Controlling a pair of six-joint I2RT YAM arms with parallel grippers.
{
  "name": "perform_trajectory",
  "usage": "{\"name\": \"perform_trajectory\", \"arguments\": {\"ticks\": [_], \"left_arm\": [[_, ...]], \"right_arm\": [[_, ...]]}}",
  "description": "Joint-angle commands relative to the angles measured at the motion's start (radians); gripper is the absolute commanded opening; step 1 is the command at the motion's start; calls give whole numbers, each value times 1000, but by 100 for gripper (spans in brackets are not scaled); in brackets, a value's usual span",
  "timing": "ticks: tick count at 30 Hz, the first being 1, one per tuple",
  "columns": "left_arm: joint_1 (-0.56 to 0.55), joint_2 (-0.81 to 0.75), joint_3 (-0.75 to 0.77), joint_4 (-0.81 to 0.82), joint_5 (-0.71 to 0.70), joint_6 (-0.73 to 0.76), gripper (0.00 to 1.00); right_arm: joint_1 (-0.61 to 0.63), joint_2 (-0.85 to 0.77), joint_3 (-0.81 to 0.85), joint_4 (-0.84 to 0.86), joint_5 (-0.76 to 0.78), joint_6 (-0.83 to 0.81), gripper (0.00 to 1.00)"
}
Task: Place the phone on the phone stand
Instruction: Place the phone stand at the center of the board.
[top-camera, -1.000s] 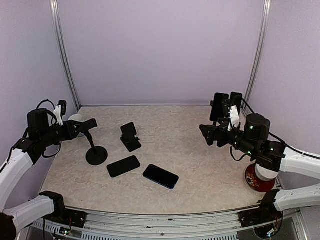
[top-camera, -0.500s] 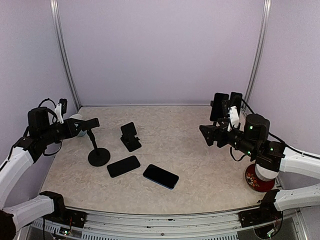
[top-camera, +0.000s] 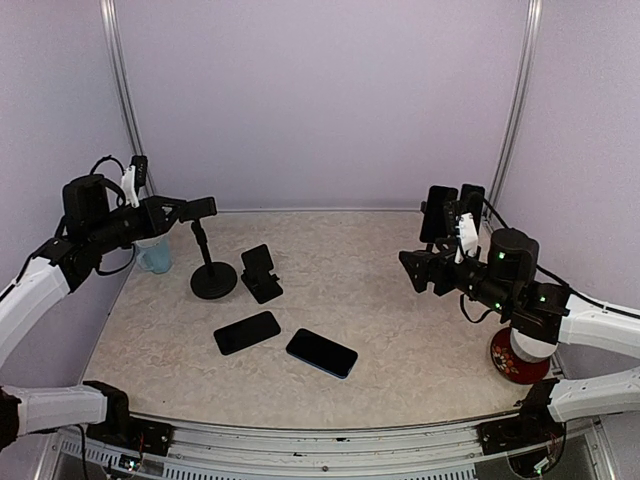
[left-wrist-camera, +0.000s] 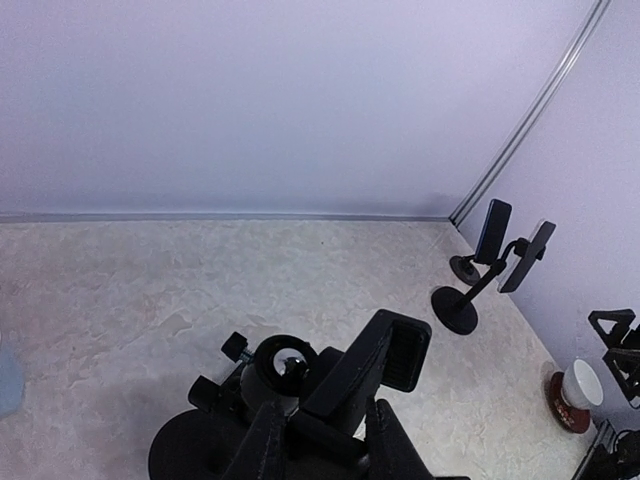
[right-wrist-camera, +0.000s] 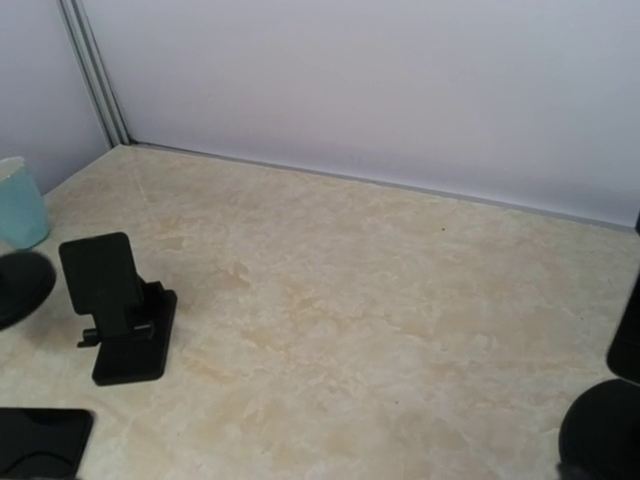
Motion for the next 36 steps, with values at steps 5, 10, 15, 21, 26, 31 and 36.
{"name": "perform_trajectory", "arguments": {"ticks": [5, 10, 15, 21, 26, 31, 36], "left_arm": [[-111, 128, 231, 192, -64, 35, 0], [-178, 224, 348, 203, -81, 55, 0], [-235, 278, 400, 216, -95, 58, 0], [-269, 331, 418, 289, -89, 31, 0], [-318, 404, 438, 330, -85, 29, 0], [-342, 468, 445, 391, -54, 10, 0], [-376, 529, 474, 442, -35, 3, 0]], "right_arm": [[-14, 14, 3, 5, -8, 9, 100], [-16, -13, -20, 17, 9, 8, 100], [-17, -29, -16, -4, 20, 12, 100], [-20, -26, -10, -11, 10, 22, 100], [-20, -30, -2, -17, 8, 25, 100], [-20, -66, -26, -15, 24, 27, 100], [-20, -75, -21, -33, 27, 37, 100]]}}
